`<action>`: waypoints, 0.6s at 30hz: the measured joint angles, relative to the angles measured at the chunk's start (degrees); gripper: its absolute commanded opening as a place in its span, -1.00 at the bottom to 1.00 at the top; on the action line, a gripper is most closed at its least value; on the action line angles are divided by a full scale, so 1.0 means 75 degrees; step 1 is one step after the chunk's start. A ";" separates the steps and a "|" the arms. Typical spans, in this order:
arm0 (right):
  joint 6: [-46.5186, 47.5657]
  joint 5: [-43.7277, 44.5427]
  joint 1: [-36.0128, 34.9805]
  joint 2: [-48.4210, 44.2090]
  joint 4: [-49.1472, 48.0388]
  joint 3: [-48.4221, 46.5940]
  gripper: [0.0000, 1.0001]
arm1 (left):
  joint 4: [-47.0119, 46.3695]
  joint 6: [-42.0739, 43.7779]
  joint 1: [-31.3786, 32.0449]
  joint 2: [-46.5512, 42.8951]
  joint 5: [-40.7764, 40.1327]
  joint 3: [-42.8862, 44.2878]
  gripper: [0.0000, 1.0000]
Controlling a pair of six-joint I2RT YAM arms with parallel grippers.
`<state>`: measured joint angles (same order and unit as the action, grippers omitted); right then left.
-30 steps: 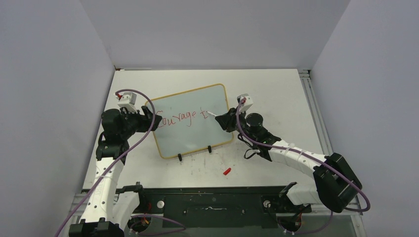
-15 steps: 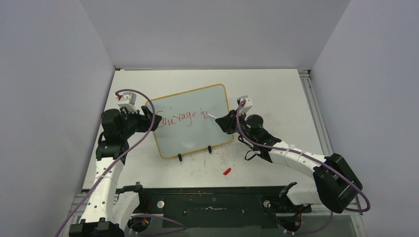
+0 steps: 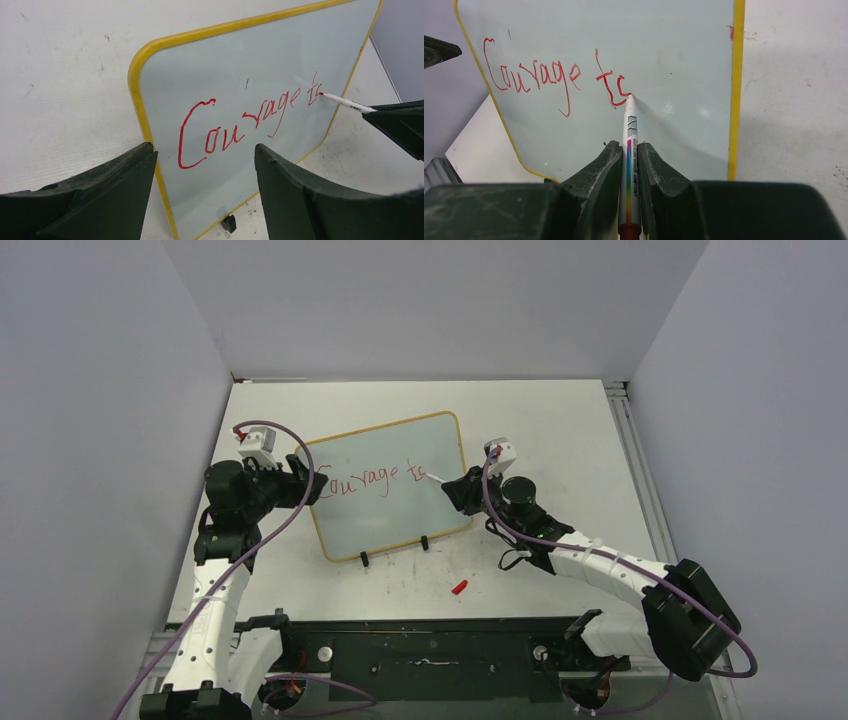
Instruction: Write a sentence on the whiteboard
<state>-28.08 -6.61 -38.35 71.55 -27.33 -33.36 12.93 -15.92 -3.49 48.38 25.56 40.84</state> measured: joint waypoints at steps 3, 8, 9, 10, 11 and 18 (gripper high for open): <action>0.0029 0.0041 0.0000 -0.0006 0.0006 0.0000 -0.89 | 0.0000 0.0000 0.0000 0.0000 0.0003 0.0000 0.40; 0.0052 0.0047 0.0000 -0.0006 0.0006 -0.0006 -0.89 | 0.0000 0.0000 0.0000 0.0000 0.0003 0.0000 0.40; 0.0052 0.0047 0.0000 -0.0006 0.0006 -0.0009 -0.89 | 0.0003 0.0000 0.0000 0.0000 0.0003 0.0000 0.40; 0.0052 0.0047 0.0000 -0.0006 0.0006 -0.0012 -0.89 | 0.0000 0.0000 0.0000 0.0000 0.0003 0.0000 0.40; 0.0052 0.0044 0.0000 -0.0003 0.0006 -0.0017 -0.89 | 0.0000 0.0000 0.0000 0.0000 0.0003 0.0000 0.40; 0.0055 0.0055 0.0000 0.0047 0.0000 -0.0201 -0.89 | 0.0000 0.0000 0.0000 0.0000 0.0009 0.0000 0.40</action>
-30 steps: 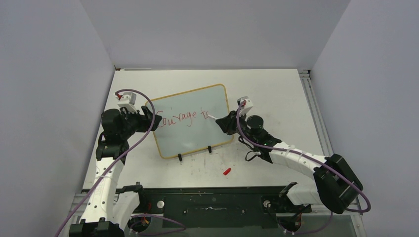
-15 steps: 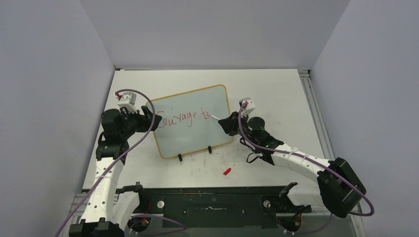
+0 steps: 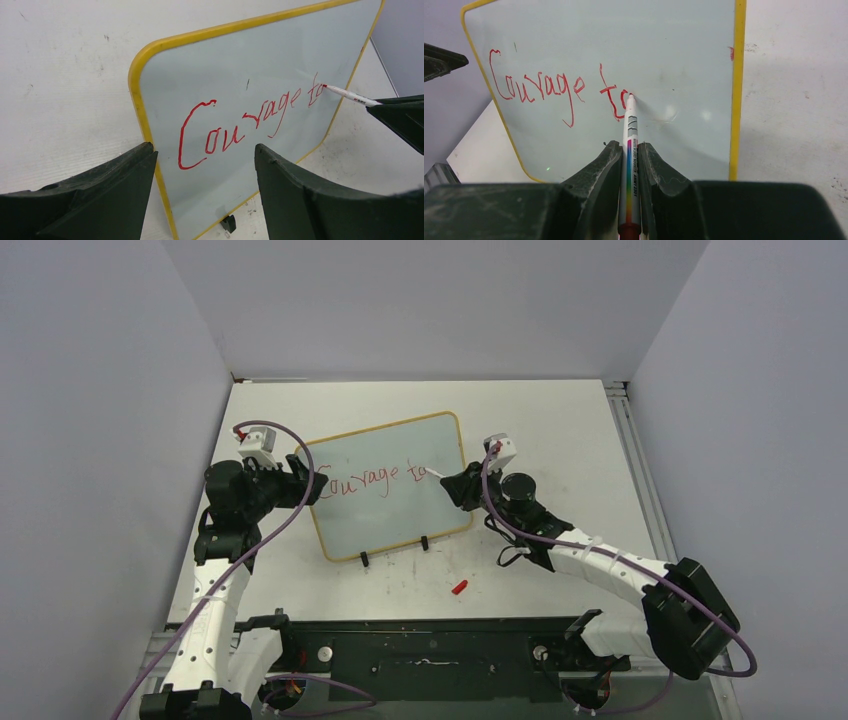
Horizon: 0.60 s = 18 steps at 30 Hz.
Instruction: Write a sentence on the whiteboard
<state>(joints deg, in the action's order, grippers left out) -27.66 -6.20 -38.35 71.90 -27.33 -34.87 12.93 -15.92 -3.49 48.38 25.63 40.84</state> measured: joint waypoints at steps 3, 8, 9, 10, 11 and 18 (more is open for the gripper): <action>0.0000 -0.0003 0.0000 0.0047 -0.0009 -0.0050 -0.89 | 0.0000 0.0003 0.0000 0.0000 0.0012 0.0000 0.40; -0.0003 -0.0029 -0.0009 0.0178 -0.0099 -0.0073 -0.89 | 0.0000 0.0000 0.0000 0.0000 0.0023 0.0000 0.40; 0.0000 -0.0029 -0.0017 0.0195 -0.0119 -0.0079 -0.89 | 0.0000 0.0000 0.0000 0.0000 0.0023 0.0000 0.40; -0.0003 -0.0032 -0.0044 0.0221 -0.0128 -0.0090 -0.89 | 0.0000 0.0003 0.0000 0.0000 0.0023 0.0000 0.40; -0.0003 -0.0032 -0.0047 0.0227 -0.0125 -0.0096 -0.89 | 0.0000 0.0000 0.0000 0.0000 0.0023 0.0000 0.40; 0.0032 0.0041 -0.0064 -0.0172 0.0204 -0.0096 -0.89 | 0.0000 0.0003 0.0000 0.0000 0.0023 0.0000 0.40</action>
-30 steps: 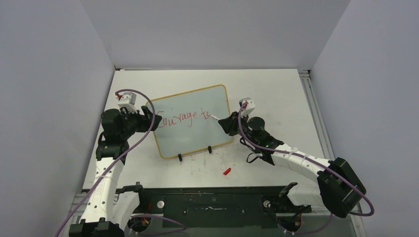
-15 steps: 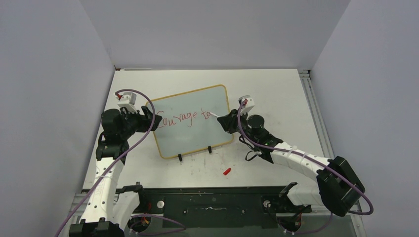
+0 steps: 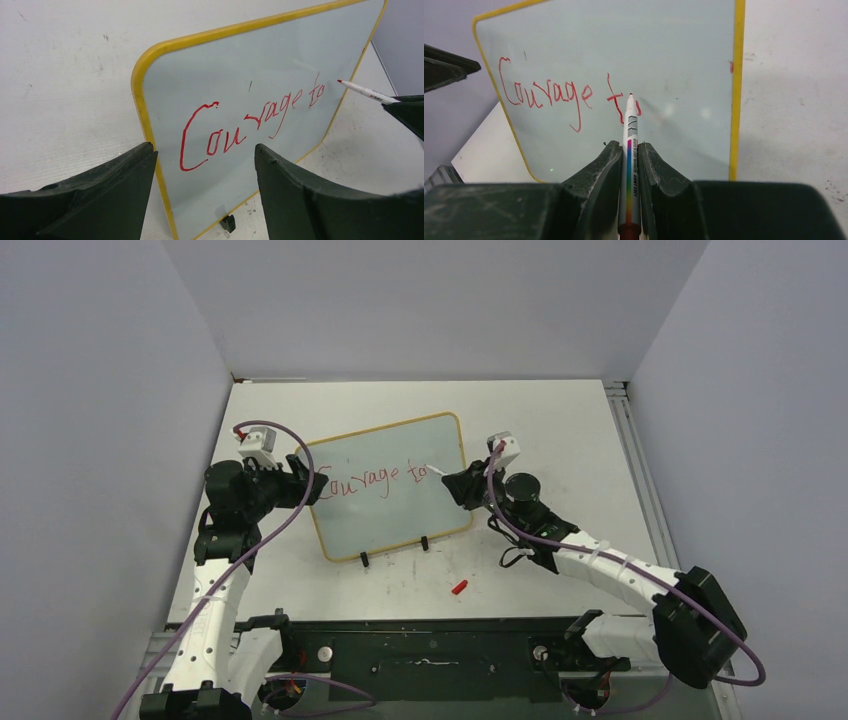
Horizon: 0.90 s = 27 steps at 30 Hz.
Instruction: Write a sentence on the whiteboard
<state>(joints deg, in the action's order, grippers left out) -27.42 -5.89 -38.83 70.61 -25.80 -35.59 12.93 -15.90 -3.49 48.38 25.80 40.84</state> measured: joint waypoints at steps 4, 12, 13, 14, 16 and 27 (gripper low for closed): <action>0.0128 0.0219 0.0020 -0.0624 0.0096 0.0000 -0.89 | 0.0000 -0.0003 0.0000 0.0000 0.0000 0.0000 0.40; 0.0297 0.0478 0.0341 -0.0860 0.0169 -0.0006 -0.89 | 0.0000 -0.0003 0.0000 0.0000 0.0000 0.0000 0.40; 0.0315 0.0478 0.0382 -0.0860 0.0169 -0.0006 -0.89 | 0.0000 -0.0003 0.0000 0.0000 0.0000 0.0000 0.40; 0.0318 0.0478 0.0405 -0.0851 0.0166 -0.0006 -0.89 | 0.0000 -0.0003 0.0000 0.0000 0.0000 0.0000 0.40; 0.0321 0.0475 0.0463 -0.0799 0.0157 -0.0012 -0.89 | 0.0000 0.0000 0.0000 0.0000 0.0000 0.0000 0.40; 0.0318 0.0321 0.0589 -0.0326 0.0125 -0.0099 -0.89 | 0.0000 0.0000 0.0000 0.0003 0.0003 0.0000 0.40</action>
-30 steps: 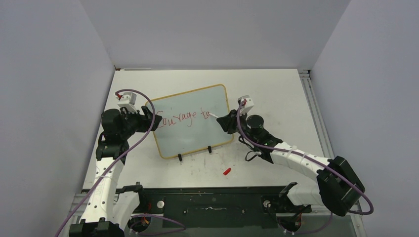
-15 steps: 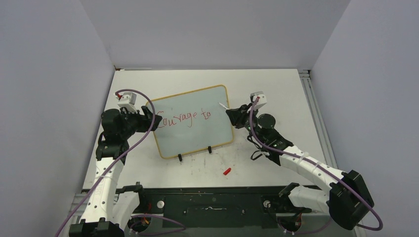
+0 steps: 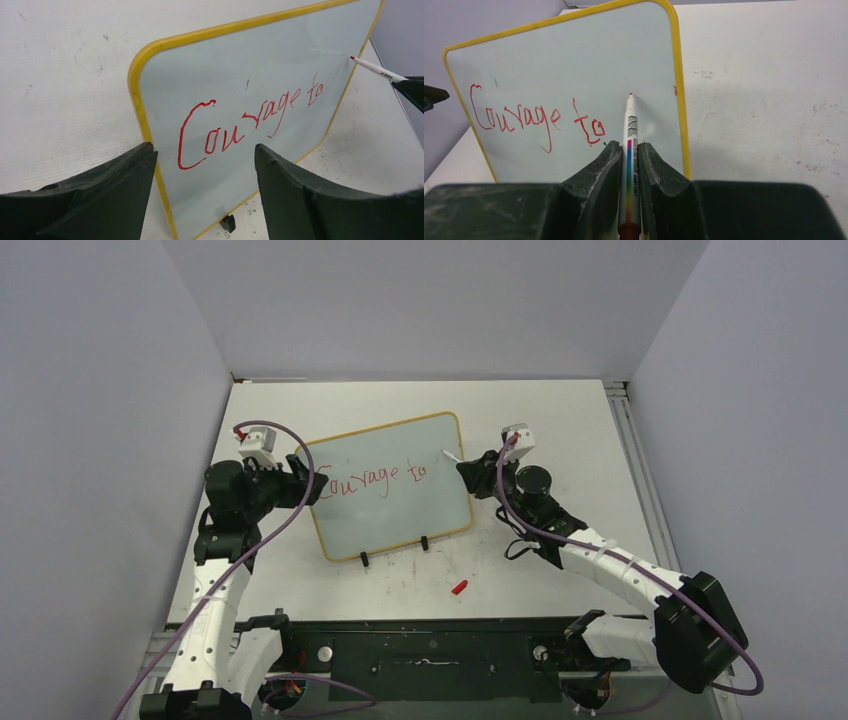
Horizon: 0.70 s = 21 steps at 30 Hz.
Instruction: Write a sentence on the whiteboard
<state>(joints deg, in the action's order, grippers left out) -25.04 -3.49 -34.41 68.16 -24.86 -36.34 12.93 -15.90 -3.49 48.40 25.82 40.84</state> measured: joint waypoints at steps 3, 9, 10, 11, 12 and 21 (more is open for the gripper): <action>-0.0003 -0.0047 0.0015 0.0000 -0.0003 0.0000 -0.89 | 0.0000 -0.0003 0.0000 -0.0003 0.0000 0.0000 0.40; -0.0006 -0.0052 0.0035 0.0000 -0.0003 0.0003 -0.89 | 0.0000 -0.0003 0.0000 0.0000 0.0003 0.0000 0.40; -0.0006 -0.0052 0.0035 0.0000 -0.0003 0.0009 -0.89 | 0.0000 -0.0003 0.0000 0.0000 0.0003 0.0000 0.40; -0.0006 -0.0052 0.0035 0.0000 -0.0003 0.0015 -0.89 | 0.0000 0.0000 0.0000 -0.0003 0.0006 0.0000 0.40; -0.0006 -0.0055 0.0035 0.0000 -0.0003 0.0029 -0.89 | 0.0000 -0.0003 0.0000 0.0000 0.0006 0.0000 0.40; -0.0076 -0.0152 0.0035 -0.0003 -0.0003 0.0347 -0.89 | 0.0000 -0.0003 0.0000 -0.0003 0.0026 0.0000 0.40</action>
<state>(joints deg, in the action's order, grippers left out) -25.61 -4.62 -34.15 68.14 -24.88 -33.74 12.93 -15.92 -3.49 48.38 26.02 40.84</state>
